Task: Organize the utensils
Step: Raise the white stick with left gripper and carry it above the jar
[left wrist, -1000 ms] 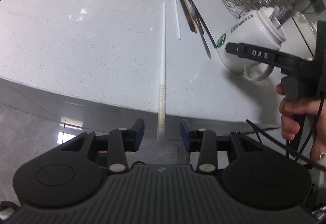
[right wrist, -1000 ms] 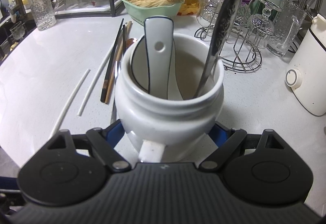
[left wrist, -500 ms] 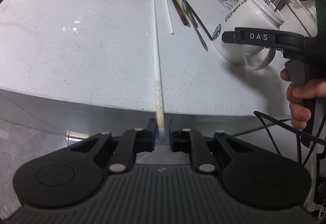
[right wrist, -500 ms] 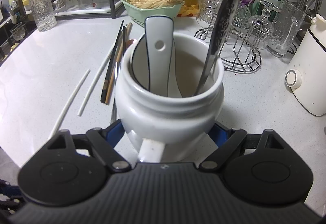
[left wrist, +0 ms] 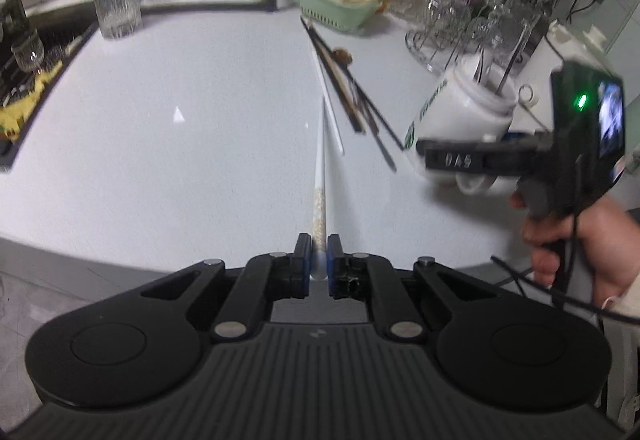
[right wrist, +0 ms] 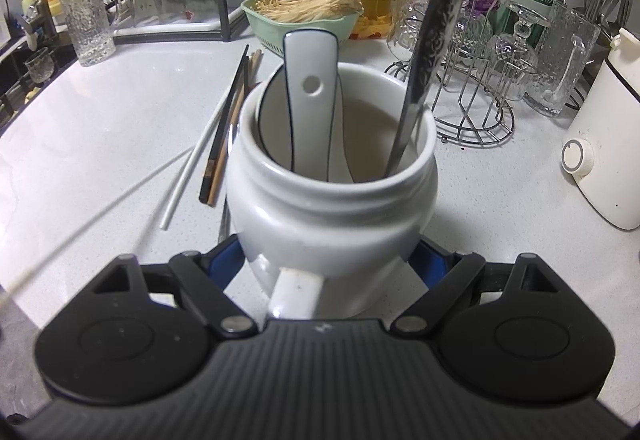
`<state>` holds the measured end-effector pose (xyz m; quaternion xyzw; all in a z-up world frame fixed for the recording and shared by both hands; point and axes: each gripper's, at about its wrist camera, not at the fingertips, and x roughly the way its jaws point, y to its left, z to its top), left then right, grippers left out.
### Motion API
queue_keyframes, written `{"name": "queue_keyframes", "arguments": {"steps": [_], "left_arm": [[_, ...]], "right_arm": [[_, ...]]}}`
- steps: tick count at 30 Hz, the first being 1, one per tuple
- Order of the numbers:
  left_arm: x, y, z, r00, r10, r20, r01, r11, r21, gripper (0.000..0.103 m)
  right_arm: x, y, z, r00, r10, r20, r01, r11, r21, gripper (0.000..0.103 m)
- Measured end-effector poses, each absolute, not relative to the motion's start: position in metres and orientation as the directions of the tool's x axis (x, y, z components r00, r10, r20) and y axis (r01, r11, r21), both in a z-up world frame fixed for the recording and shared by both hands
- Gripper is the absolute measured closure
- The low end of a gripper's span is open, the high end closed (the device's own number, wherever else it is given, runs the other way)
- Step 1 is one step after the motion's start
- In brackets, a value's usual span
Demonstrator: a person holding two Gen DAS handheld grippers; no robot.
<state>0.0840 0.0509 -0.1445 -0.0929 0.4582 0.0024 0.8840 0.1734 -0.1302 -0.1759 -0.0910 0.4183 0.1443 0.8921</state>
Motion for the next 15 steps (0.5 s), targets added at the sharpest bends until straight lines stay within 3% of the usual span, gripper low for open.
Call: {"name": "queue_keyframes", "arguments": {"steps": [15], "left_arm": [[0.126,0.061,-0.052,0.678,-0.050,-0.733,0.022,0.999,-0.047,0.094]], "right_arm": [[0.170,-0.125,-0.177,0.626,0.149,-0.766,-0.288,0.956,-0.050,0.013]]}}
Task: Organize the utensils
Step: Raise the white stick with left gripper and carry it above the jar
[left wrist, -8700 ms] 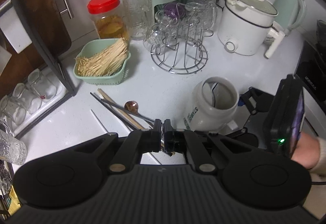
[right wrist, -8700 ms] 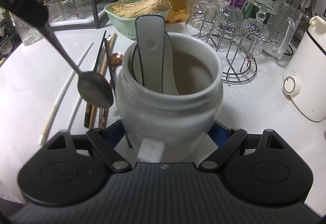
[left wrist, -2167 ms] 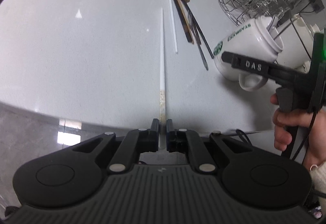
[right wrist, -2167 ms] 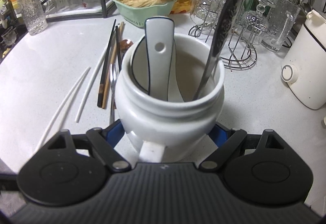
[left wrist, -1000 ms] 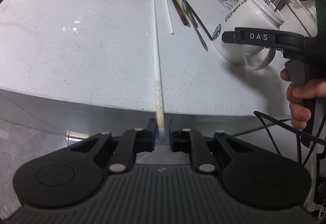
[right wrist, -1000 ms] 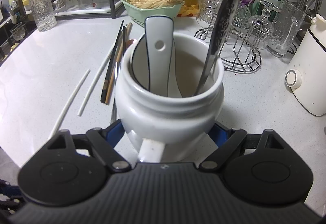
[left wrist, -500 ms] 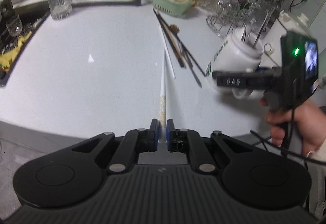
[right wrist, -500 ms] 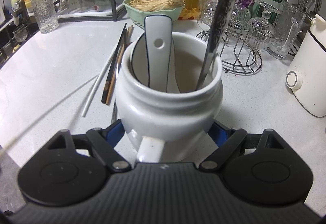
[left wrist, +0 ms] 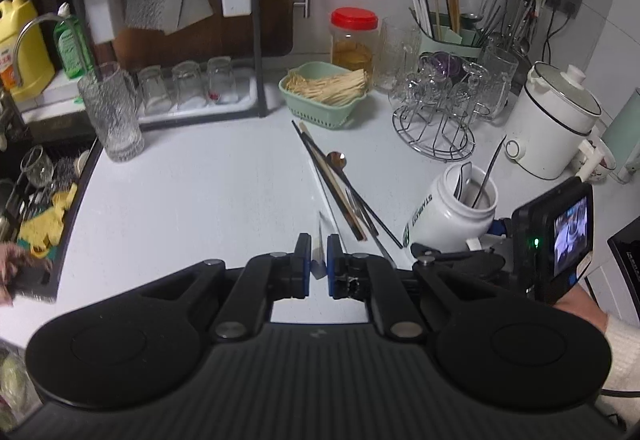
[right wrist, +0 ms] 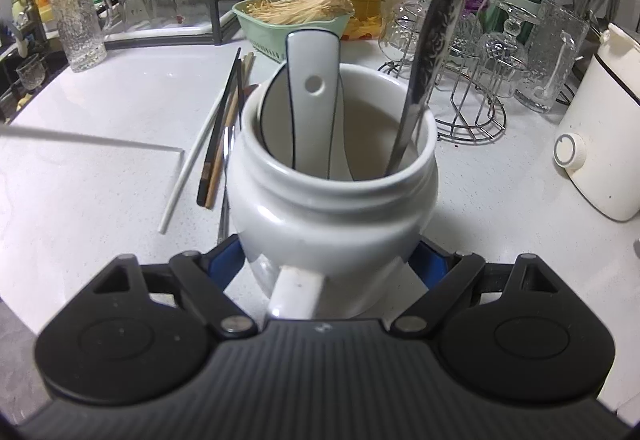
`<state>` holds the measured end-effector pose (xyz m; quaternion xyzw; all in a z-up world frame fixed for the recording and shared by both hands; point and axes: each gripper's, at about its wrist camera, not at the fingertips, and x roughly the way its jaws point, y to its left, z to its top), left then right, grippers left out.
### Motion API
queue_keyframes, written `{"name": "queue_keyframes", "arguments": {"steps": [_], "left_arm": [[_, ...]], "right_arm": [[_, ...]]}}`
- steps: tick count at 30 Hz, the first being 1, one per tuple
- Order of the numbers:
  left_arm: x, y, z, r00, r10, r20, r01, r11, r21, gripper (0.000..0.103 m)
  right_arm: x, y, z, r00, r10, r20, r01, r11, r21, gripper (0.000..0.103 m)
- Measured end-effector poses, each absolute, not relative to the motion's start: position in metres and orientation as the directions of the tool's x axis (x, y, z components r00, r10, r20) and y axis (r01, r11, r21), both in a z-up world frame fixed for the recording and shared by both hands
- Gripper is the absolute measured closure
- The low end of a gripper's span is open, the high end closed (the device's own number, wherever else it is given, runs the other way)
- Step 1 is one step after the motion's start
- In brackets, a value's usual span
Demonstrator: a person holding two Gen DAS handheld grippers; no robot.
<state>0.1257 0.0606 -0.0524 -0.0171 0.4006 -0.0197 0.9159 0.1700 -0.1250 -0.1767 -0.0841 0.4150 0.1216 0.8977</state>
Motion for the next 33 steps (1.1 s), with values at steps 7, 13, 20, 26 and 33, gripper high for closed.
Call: {"name": "queue_keyframes", "arguments": {"steps": [7,13,20,26,33], "left_arm": [[0.162,0.072,-0.031,0.665,-0.107,-0.739,0.106,0.993,-0.049,0.094],[0.190,0.070,-0.014,0.650,-0.158,-0.743,0.218,0.976,-0.017,0.094],[0.218,0.064,0.003,0.617,-0.227,-0.753,0.343,0.939,-0.002,0.095],[0.238,0.059,0.014,0.585,-0.276,-0.763,0.423,0.906,-0.003,0.095],[0.254,0.053,0.033,0.556,-0.322,-0.766,0.484,0.875,-0.015,0.095]], "right_arm": [[0.169,-0.124,-0.177,0.632,0.135,-0.763,-0.261,0.964,-0.046,0.013],[0.168,-0.120,-0.178,0.639,0.111,-0.761,-0.228,0.973,-0.049,0.013],[0.168,-0.117,-0.178,0.642,0.092,-0.761,-0.201,0.978,-0.051,0.013],[0.170,-0.115,-0.177,0.637,0.079,-0.767,-0.189,0.981,-0.055,0.013],[0.171,-0.115,-0.177,0.630,0.077,-0.773,-0.188,0.981,-0.055,0.013]]}}
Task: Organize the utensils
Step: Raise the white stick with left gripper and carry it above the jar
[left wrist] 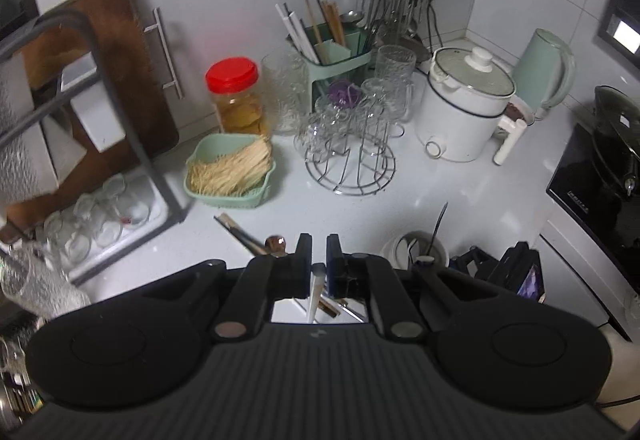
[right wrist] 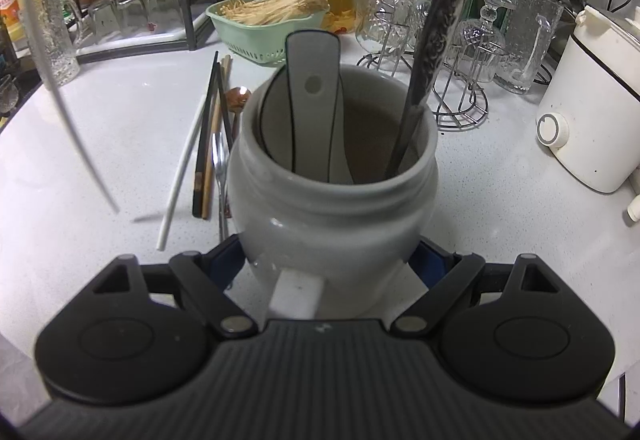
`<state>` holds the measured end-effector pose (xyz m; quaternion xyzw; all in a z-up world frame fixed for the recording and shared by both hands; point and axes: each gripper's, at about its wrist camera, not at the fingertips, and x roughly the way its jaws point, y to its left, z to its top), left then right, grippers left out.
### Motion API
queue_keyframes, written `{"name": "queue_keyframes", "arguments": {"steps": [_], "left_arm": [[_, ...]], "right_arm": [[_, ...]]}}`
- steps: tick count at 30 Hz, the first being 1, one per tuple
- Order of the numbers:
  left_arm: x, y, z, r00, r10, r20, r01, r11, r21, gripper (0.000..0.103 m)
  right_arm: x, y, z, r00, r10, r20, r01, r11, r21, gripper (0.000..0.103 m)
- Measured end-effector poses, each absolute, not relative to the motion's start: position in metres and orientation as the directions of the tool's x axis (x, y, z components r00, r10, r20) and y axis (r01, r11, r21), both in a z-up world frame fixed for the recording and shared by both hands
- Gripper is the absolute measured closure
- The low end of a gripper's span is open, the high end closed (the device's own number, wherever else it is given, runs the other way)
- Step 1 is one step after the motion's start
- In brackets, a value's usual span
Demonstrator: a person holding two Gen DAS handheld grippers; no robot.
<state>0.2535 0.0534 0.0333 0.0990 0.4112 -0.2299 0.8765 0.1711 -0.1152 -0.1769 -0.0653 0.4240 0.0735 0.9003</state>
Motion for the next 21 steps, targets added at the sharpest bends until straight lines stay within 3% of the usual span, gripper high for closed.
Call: {"name": "queue_keyframes", "arguments": {"steps": [21], "left_arm": [[0.273,0.019,0.135,0.542,-0.457,-0.706,0.639,0.769,-0.007,0.095]], "right_arm": [[0.172,-0.107,-0.178,0.627,0.087,-0.774,-0.214,0.975,-0.063,0.013]]}}
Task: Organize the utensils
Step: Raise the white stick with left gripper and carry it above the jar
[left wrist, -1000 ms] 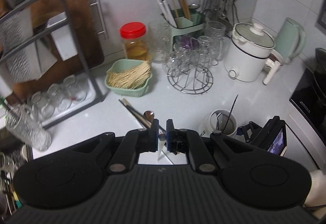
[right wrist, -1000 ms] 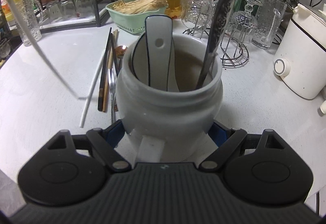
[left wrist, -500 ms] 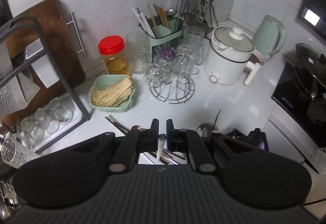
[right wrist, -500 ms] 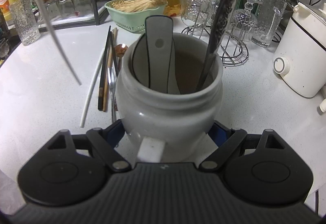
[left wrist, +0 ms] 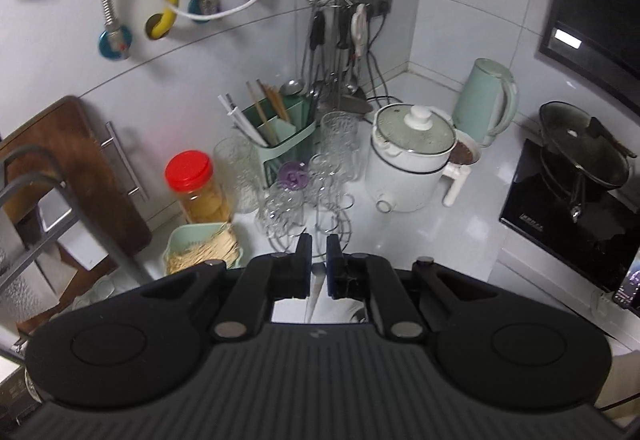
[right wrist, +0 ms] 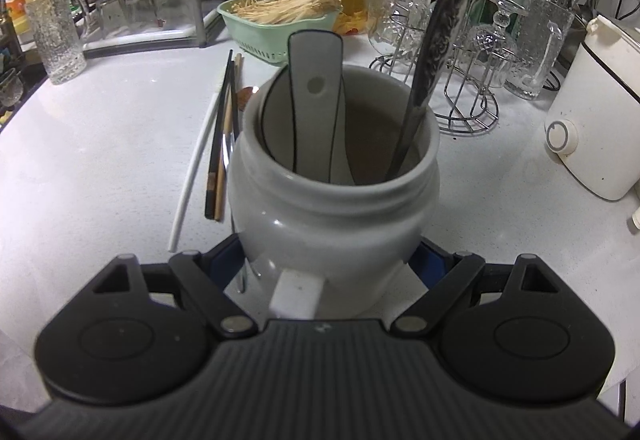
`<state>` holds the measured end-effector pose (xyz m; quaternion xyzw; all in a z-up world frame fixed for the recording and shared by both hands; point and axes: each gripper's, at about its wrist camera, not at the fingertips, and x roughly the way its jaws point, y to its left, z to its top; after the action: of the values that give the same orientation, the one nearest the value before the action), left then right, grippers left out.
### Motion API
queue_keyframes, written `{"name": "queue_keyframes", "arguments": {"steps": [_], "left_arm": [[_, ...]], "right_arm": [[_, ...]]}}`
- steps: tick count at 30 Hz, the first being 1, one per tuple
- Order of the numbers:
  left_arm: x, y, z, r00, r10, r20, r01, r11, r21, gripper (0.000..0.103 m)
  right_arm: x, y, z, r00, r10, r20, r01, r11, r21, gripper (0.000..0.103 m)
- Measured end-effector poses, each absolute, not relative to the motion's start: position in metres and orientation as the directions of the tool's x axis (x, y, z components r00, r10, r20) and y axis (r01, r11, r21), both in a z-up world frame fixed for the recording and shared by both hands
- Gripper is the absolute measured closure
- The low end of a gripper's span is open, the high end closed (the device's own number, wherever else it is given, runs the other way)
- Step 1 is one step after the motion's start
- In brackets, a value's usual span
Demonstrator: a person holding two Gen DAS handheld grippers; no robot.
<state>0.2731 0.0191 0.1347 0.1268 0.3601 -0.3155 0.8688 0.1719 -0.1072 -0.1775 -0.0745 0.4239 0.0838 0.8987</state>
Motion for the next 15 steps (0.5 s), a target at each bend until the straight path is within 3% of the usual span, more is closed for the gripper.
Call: {"name": "queue_keyframes", "arguments": {"steps": [15], "left_arm": [[0.264,-0.016,0.154,0.506,-0.547,-0.667,0.712,0.701,-0.034,0.095]], "right_arm": [[0.173,-0.106,-0.178,0.628,0.087,-0.773,-0.208,0.976,-0.059,0.013]]}}
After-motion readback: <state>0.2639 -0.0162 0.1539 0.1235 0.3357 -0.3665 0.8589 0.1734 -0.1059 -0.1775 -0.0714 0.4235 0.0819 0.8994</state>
